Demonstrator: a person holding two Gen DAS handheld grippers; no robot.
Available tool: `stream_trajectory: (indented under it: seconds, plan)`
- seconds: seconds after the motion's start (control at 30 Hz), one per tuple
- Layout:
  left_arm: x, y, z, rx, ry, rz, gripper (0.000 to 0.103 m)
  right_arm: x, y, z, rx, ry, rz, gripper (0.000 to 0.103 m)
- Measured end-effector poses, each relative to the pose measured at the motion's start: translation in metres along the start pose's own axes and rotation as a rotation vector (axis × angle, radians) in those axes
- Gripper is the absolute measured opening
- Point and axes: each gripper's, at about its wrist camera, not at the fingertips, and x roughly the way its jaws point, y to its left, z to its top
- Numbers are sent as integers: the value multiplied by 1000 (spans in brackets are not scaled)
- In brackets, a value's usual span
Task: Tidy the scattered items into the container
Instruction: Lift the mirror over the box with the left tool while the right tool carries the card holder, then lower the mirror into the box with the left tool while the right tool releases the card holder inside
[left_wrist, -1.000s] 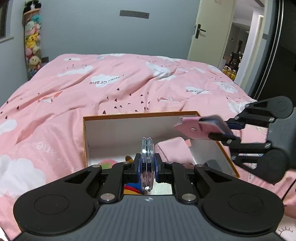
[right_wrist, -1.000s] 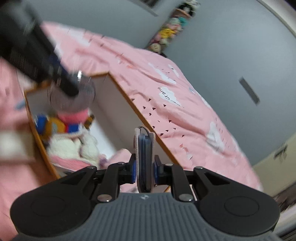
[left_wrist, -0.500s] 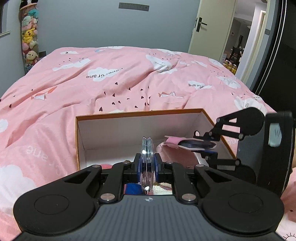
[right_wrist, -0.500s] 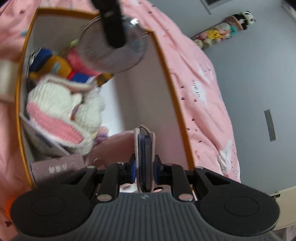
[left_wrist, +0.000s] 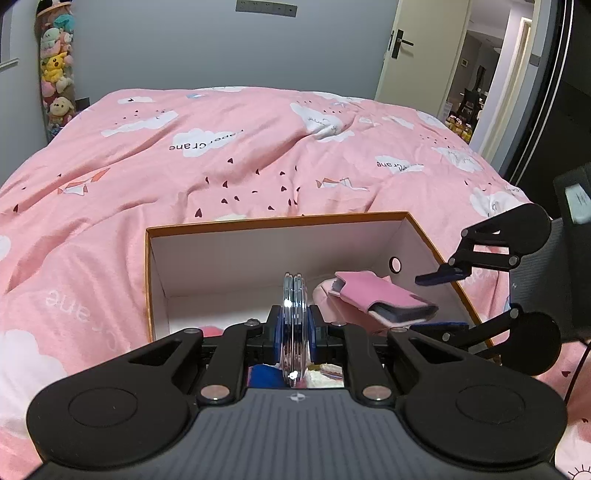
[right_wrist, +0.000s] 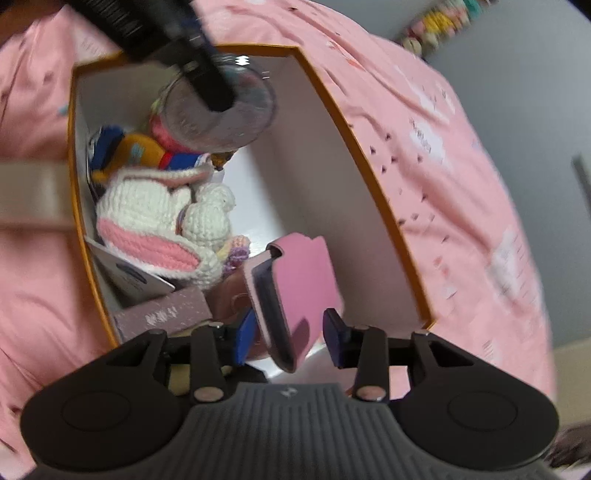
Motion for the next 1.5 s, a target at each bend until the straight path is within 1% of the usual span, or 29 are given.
stream_trajectory:
  seconds: [0.07,0.1,0.13,0.23,0.33,0.37,0.43,0.5,0.63,0.7,0.8,0.93,0.97,1.0,1.07,1.1,1.17,1.27,1.3,1.37,1.4,1.5]
  plan:
    - [0,0,0,-2,2,-1,15,5,-2,-3,47,-3,32,39]
    - [0,0,0,-2,3,-1,15,8,1,-4,57,0,39,32]
    - [1,0,0,-1,4,0,15,12,4,-4,59,6,36,31]
    - [1,0,0,7,13,2,15,26,10,-2,49,34,0,31]
    - [2,0,0,7,22,-3,15,29,4,-3,98,52,58,30]
    - [3,-1,0,8,24,-4,15,27,1,-3,109,56,61,30]
    - [5,-1,0,12,25,-4,15,23,-4,-4,126,62,41,31]
    - [6,-1,1,15,24,-6,15,14,-12,-4,169,45,44,35]
    - [10,-3,5,24,22,-23,15,6,-28,-2,302,-15,109,35]
    - [12,-1,7,17,24,-29,15,11,-30,1,348,-41,111,35]
    - [15,0,10,22,25,-6,15,25,-26,16,349,-77,89,35]
    - [17,2,13,26,31,1,15,38,-17,28,279,-119,109,35]
    - [19,3,14,26,32,5,15,41,-15,30,272,-124,119,32]
    - [20,3,15,27,34,10,15,44,-16,32,275,-129,138,27]
    - [25,5,18,26,39,17,15,52,-18,35,296,-125,183,24]
    - [27,6,19,24,42,16,15,56,-19,36,303,-118,188,24]
    - [31,7,21,23,49,8,15,64,-21,36,317,-86,174,23]
    - [38,7,24,21,62,-6,15,75,-28,31,366,-40,164,16]
    - [41,6,25,21,66,-12,15,77,-30,29,376,-28,147,16]
    - [47,4,26,22,72,-25,15,77,-33,26,377,-26,103,16]
    - [49,3,27,25,75,-32,15,76,-35,24,384,-29,96,17]
    - [59,1,29,22,91,-42,15,66,-41,19,431,-67,127,18]
